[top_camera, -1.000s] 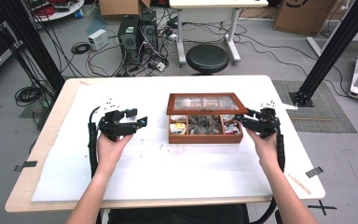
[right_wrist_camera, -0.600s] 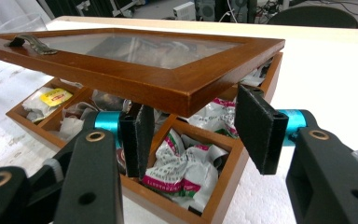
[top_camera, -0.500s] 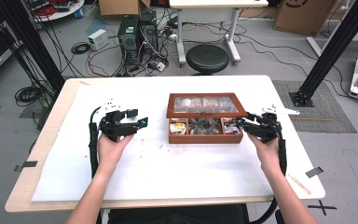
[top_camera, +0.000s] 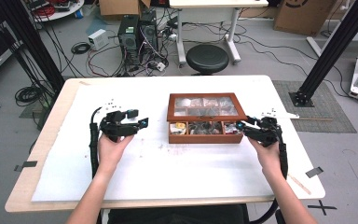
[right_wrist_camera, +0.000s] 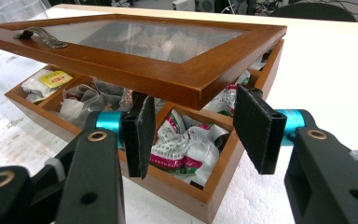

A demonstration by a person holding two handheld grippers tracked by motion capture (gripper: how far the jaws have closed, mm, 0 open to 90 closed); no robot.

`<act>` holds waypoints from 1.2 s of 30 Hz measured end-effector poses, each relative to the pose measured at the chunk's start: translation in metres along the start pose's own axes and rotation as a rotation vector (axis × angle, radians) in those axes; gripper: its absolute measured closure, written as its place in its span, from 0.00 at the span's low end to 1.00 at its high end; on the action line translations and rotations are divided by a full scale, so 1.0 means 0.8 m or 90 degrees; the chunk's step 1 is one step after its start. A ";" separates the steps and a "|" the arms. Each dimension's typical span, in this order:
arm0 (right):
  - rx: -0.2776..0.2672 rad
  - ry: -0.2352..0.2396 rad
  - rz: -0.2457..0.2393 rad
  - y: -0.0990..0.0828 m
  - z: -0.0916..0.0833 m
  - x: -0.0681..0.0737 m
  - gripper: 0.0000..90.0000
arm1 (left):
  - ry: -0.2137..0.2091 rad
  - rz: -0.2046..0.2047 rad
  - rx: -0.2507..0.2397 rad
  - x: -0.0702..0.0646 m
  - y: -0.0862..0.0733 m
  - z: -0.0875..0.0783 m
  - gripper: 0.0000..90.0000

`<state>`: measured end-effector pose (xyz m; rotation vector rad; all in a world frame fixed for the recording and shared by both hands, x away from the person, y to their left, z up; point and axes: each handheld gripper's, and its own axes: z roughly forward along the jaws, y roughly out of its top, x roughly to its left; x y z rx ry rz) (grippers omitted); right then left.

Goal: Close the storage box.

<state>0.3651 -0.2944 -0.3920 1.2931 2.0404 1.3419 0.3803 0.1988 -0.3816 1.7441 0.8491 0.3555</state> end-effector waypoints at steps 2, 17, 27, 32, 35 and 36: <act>0.003 -0.001 0.000 -0.002 0.000 0.000 0.55 | 0.000 0.001 0.001 0.000 0.000 0.000 0.40; 0.024 -0.013 -0.014 -0.017 0.002 0.002 0.55 | -0.001 0.002 0.005 0.000 -0.002 0.002 0.40; 0.051 -0.022 -0.018 -0.028 0.005 0.002 0.56 | -0.003 0.003 0.012 -0.002 -0.003 0.005 0.40; 0.062 -0.028 -0.022 -0.031 0.007 0.002 0.56 | -0.007 0.008 0.015 -0.004 -0.004 0.008 0.40; 0.068 -0.029 -0.020 -0.032 0.008 0.001 0.56 | -0.006 0.009 0.017 -0.004 -0.004 0.008 0.40; 0.070 -0.029 -0.019 -0.033 0.008 0.000 0.56 | -0.007 0.009 0.016 -0.004 -0.004 0.008 0.40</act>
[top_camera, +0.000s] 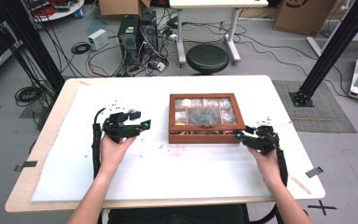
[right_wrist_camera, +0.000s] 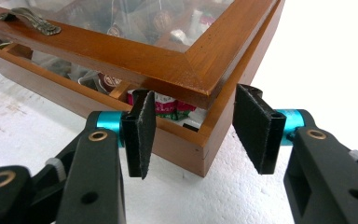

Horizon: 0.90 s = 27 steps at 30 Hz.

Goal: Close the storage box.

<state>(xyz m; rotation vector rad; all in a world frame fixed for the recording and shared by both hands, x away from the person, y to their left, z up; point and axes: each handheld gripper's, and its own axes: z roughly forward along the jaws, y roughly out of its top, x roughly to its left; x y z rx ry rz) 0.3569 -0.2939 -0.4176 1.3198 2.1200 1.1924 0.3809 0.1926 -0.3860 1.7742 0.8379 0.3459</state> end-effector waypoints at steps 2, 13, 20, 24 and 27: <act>0.003 -0.002 0.000 -0.001 0.001 0.000 0.56 | 0.001 0.000 0.001 0.000 0.000 0.000 0.40; 0.022 -0.007 -0.009 -0.005 0.003 0.003 0.56 | -0.001 -0.001 0.003 0.000 -0.001 0.001 0.40; 0.033 -0.005 -0.011 -0.008 0.003 0.003 0.56 | 0.000 0.000 0.006 0.000 -0.001 0.003 0.40; 0.036 -0.004 -0.009 -0.010 0.004 0.002 0.56 | -0.003 0.002 0.008 -0.001 -0.001 0.006 0.40; 0.037 -0.002 -0.005 -0.010 0.004 0.002 0.56 | 0.001 0.009 0.015 -0.002 -0.001 0.008 0.40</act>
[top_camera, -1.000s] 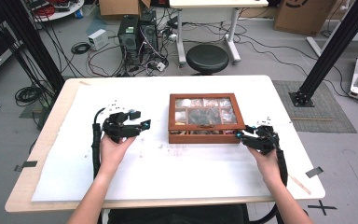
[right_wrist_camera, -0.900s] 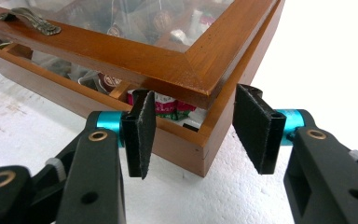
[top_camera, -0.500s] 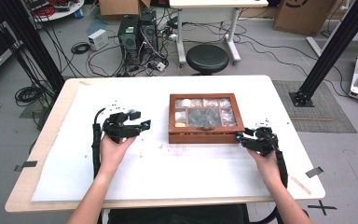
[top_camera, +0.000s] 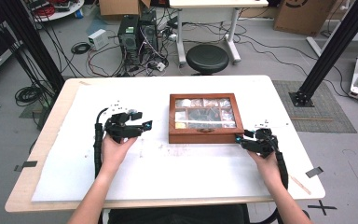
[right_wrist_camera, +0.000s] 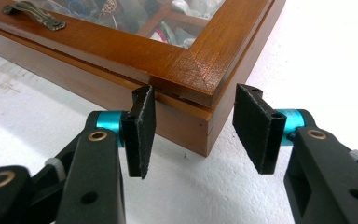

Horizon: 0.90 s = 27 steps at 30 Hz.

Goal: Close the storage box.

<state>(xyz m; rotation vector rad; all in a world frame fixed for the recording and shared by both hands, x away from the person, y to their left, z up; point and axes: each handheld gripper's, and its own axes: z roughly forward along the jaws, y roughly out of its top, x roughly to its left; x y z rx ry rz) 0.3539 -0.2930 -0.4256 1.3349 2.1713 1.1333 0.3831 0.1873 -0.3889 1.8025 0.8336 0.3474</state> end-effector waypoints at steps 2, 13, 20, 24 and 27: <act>0.001 0.000 0.001 0.000 0.000 0.000 0.56 | 0.000 0.001 0.001 0.000 0.000 0.000 0.40; 0.010 0.004 0.001 -0.002 0.001 0.001 0.55 | -0.001 0.001 0.005 -0.001 -0.001 0.003 0.40; 0.015 0.005 0.000 -0.003 0.002 0.000 0.54 | -0.003 0.002 0.005 0.000 0.000 0.004 0.40; 0.021 0.002 -0.005 -0.005 0.001 0.000 0.51 | -0.003 0.000 0.002 0.002 0.001 0.005 0.40; 0.022 0.000 -0.004 -0.006 -0.002 0.001 0.48 | -0.004 -0.001 0.000 0.002 0.002 0.006 0.40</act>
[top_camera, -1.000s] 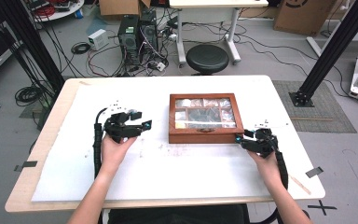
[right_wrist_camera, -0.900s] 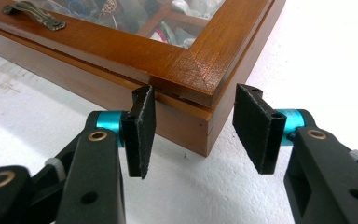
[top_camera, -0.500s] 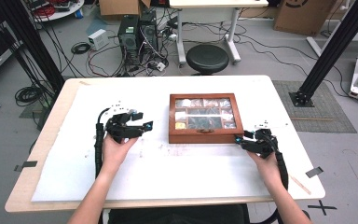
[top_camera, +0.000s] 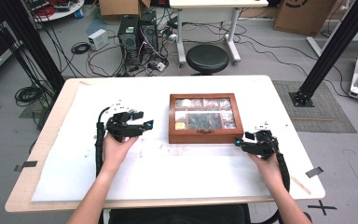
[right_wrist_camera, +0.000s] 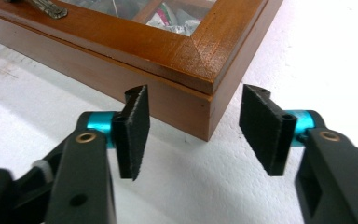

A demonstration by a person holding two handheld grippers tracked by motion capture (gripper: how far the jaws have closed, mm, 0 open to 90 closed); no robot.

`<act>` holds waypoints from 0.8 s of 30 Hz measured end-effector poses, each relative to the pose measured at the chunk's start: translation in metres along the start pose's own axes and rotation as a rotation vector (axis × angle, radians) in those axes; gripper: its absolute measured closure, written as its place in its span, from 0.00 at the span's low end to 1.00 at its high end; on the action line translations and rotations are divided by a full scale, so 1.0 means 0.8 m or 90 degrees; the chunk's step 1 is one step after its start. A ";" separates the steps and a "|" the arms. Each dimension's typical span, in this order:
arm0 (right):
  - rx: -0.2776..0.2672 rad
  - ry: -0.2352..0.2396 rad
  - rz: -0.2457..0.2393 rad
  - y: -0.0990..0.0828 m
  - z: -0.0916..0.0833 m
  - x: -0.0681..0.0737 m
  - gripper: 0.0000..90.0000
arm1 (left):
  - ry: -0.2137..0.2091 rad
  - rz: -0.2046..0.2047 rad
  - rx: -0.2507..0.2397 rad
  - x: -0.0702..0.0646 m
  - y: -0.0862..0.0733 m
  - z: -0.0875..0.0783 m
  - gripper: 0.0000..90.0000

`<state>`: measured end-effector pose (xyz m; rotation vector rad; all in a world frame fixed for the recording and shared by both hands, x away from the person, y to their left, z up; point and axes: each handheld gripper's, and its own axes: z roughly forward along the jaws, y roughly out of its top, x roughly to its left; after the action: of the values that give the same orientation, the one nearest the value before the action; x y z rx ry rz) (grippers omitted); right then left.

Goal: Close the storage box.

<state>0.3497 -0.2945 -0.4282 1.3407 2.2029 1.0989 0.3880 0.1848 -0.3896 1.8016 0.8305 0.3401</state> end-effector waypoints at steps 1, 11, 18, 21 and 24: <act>0.000 0.000 0.000 0.000 0.000 0.000 0.48 | 0.000 0.000 0.000 0.000 0.000 0.000 0.40; -0.090 -0.041 -0.019 0.004 -0.023 -0.005 0.32 | 0.021 -0.008 -0.018 0.005 0.003 -0.007 0.40; -0.179 -0.095 -0.016 0.008 -0.040 -0.016 0.30 | 0.046 -0.007 -0.035 0.009 0.003 -0.015 0.39; -0.203 -0.118 0.000 0.008 -0.043 -0.025 0.30 | 0.056 -0.001 -0.038 0.009 0.002 -0.018 0.39; -0.223 -0.129 0.019 0.008 -0.046 -0.033 0.31 | 0.062 0.003 -0.044 0.009 0.002 -0.021 0.39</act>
<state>0.3437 -0.3316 -0.4026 1.2697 1.7549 1.2311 0.3839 0.2011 -0.3830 1.7342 0.8730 0.4573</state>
